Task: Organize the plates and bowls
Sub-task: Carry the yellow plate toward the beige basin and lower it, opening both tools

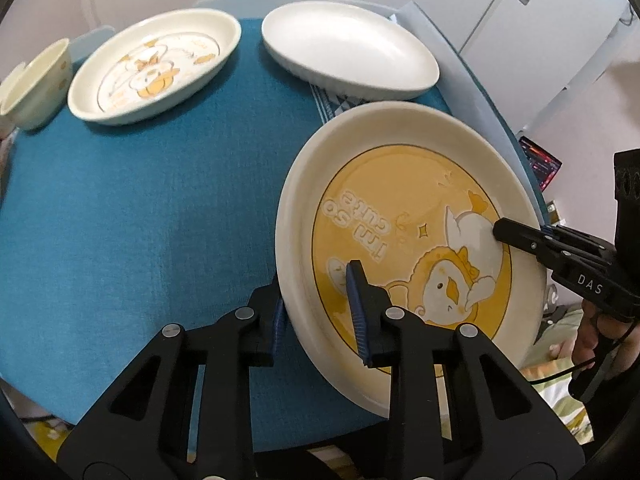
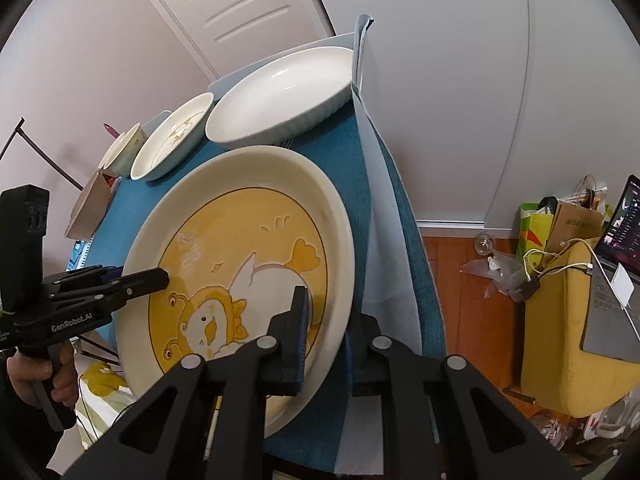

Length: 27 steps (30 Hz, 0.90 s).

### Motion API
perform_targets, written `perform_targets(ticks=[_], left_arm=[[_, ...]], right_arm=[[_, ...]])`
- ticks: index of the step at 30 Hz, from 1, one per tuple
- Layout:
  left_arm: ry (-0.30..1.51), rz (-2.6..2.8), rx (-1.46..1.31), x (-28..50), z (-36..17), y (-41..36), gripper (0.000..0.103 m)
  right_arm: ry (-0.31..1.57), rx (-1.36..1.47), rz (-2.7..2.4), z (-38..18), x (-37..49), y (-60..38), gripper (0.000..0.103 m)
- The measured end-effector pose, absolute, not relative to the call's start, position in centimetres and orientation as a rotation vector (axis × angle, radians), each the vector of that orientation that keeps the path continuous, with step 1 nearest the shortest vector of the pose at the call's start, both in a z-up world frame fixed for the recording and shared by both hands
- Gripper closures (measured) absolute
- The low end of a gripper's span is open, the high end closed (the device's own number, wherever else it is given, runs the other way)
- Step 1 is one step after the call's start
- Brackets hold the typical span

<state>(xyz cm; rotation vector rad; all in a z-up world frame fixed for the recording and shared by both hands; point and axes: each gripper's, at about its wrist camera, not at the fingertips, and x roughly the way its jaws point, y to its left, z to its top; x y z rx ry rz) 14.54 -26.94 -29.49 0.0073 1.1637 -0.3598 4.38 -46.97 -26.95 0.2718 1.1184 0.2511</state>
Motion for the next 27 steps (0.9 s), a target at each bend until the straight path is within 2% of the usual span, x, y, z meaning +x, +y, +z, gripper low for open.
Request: perform_targets(ticks=[5, 12, 19, 27], left_arm=[[1.107, -0.372, 0.074, 14.3, -28.3, -27.3, 0.078], [1.082, -0.373, 0.03, 14.4, -26.5, -25.3, 0.078], [1.04, -0.338, -0.005, 13.7, -22.9, -20.9, 0.078], [1.002, -0.251, -0.006, 13.9, -20.4, -11.8, 0.078]], right_arm=[[1.089, 0.271, 0.248, -26.6, 4.3, -47.1, 0.089], [1.036, 0.204, 0.243, -24.8, 4.7, -46.0, 0.089], [1.007, 0.151, 0.27, -20.9, 5.4, -42.2, 0.088], [0.994, 0.115, 0.358, -18.8, 7.4, -34.1, 0.087]])
